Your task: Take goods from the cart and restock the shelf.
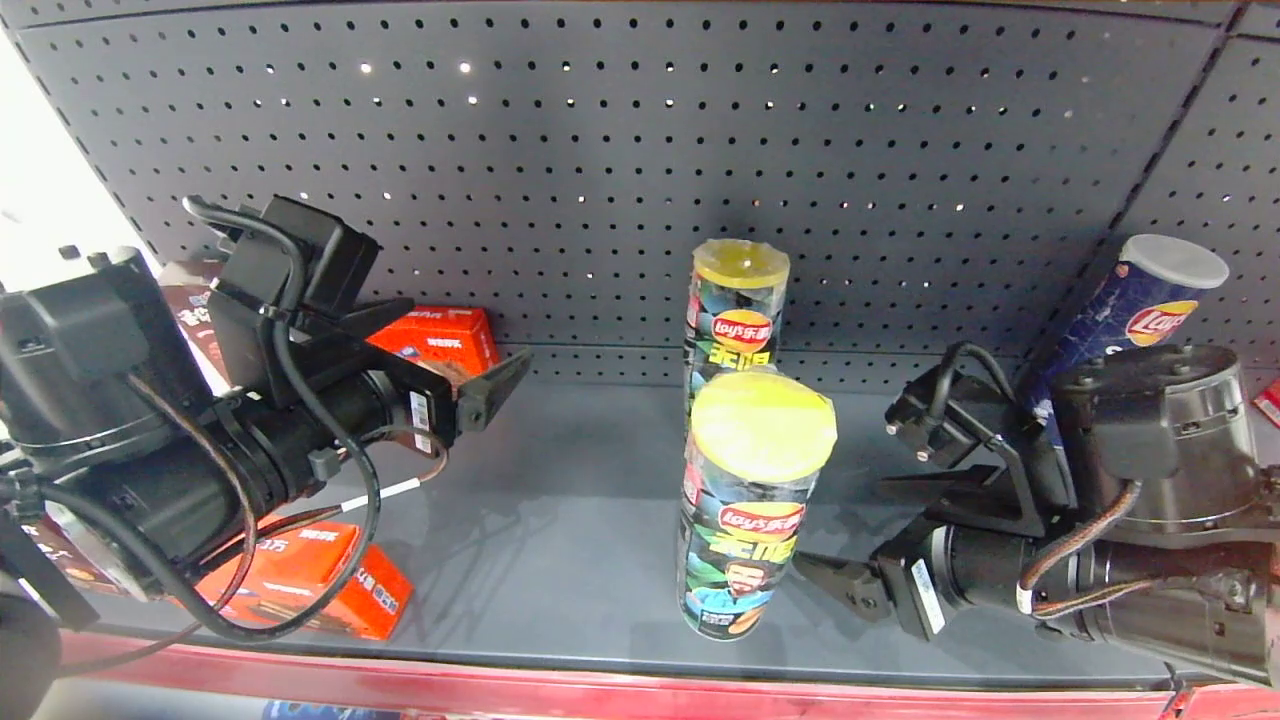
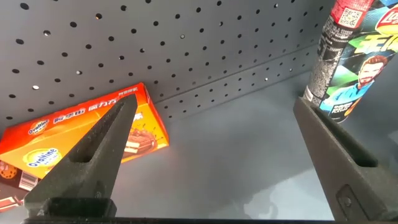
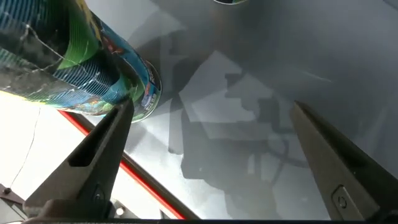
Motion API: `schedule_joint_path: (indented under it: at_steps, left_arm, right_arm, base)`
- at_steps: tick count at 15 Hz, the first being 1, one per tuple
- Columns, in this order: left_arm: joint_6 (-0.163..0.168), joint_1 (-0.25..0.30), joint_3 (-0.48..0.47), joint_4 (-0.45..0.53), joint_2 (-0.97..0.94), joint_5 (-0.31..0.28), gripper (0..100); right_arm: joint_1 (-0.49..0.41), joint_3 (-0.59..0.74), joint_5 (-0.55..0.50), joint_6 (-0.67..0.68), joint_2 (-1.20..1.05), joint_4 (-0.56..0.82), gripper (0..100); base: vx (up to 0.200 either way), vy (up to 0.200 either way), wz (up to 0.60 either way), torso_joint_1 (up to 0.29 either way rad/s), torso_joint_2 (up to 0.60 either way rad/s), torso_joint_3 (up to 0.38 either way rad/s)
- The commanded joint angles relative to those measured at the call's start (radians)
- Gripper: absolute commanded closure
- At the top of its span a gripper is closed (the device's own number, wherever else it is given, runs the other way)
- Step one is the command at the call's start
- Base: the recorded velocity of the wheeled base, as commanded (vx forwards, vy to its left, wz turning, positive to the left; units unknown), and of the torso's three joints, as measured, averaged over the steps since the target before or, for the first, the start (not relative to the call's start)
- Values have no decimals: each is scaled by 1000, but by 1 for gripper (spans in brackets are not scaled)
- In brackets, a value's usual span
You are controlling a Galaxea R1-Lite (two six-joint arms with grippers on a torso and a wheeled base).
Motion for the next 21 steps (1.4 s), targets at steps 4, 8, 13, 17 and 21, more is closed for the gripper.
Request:
schedule_joint_path:
  at_steps: [4, 8, 13, 17, 21]
  left_arm:
    - [0, 1, 7, 0, -8, 2, 0]
    - [1, -13, 58, 38, -233, -32, 0]
    - [14, -25, 251, 116, -617, -43, 0]
    - [49, -16, 383, 487, -1062, -43, 0]
    - [72, -10, 418, 892, -1345, -43, 0]
  right_arm:
    - [-6, 15, -2, -1, -21, -1, 0]
    - [-40, 82, 58, 4, -244, -24, 0]
    - [84, 325, 61, -39, -482, -195, 0]
    - [130, 555, 61, -71, -758, -197, 0]
    - [121, 733, 50, -71, -953, -189, 0]
  base:
    - [0, 0, 0, 0, 0, 0]
    - [0, 0, 0, 0, 0, 0]
    - [0, 0, 0, 0, 0, 0]
    - [0, 0, 0, 0, 0, 0]
    - [0, 0, 0, 0, 0, 0]
